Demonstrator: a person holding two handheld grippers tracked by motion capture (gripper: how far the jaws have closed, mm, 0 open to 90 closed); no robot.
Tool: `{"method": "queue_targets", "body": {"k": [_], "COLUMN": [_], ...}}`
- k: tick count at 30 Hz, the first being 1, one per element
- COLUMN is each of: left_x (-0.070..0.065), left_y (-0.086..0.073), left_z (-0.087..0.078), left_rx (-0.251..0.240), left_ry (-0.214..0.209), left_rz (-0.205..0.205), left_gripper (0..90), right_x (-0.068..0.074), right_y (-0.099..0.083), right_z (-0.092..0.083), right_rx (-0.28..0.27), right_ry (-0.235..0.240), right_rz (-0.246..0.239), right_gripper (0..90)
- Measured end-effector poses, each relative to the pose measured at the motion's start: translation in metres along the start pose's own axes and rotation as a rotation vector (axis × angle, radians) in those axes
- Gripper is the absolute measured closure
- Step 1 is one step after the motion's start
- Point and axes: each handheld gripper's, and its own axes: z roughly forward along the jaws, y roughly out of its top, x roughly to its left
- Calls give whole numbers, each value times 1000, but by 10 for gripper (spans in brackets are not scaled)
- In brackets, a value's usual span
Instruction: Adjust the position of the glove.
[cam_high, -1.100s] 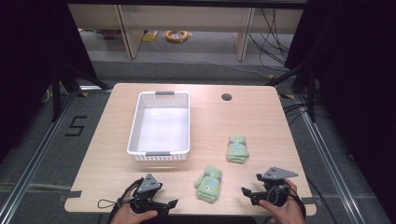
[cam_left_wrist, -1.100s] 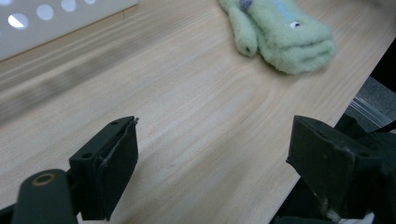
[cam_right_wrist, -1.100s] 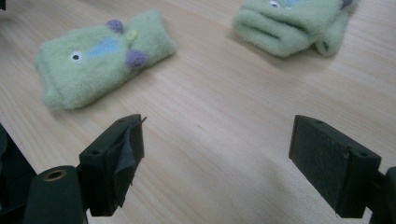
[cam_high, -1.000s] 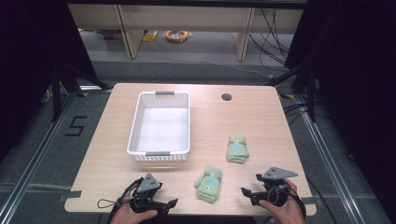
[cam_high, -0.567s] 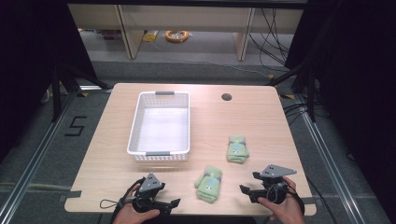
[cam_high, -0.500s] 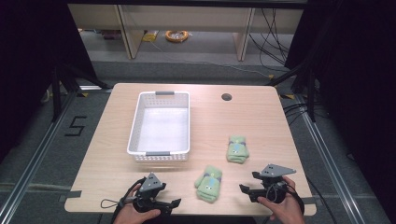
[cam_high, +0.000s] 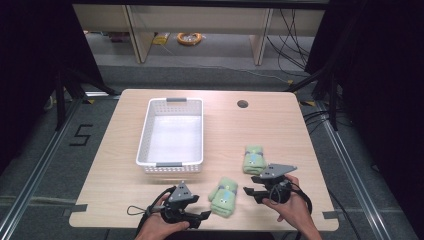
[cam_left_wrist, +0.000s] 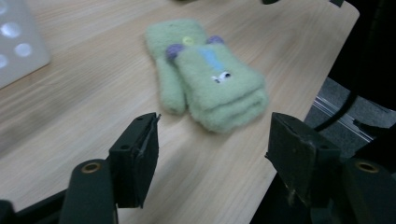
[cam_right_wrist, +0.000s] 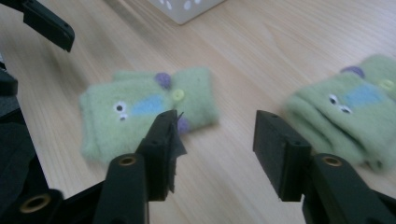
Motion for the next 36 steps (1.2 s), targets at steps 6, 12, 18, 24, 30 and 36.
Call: {"method": "queue_targets", "body": {"k": [6, 12, 18, 24, 30, 36], "left_x": [-3, -5, -3, 2, 3, 5], "left_y": [8, 15, 18, 15, 15, 16], "left_z": [13, 25, 39, 48, 45, 43], "left_rx": [16, 67, 76, 106, 100, 100], "left_ry": [11, 5, 18, 49, 49, 53], "left_rz": [45, 48, 45, 92, 99, 127], "left_gripper": [425, 472, 530, 631, 775, 797], "right_x": [-1, 1, -1, -4, -7, -7], "right_y": [20, 33, 38, 37, 31, 30], "right_z": [23, 44, 58, 71, 73, 70], "right_rx": [43, 76, 125, 167, 149, 152], "right_ry": [6, 9, 32, 30, 93, 107], "right_rz": [-28, -43, -40, -20, -20, 6], "right_gripper": [633, 649, 667, 682, 839, 868]}}
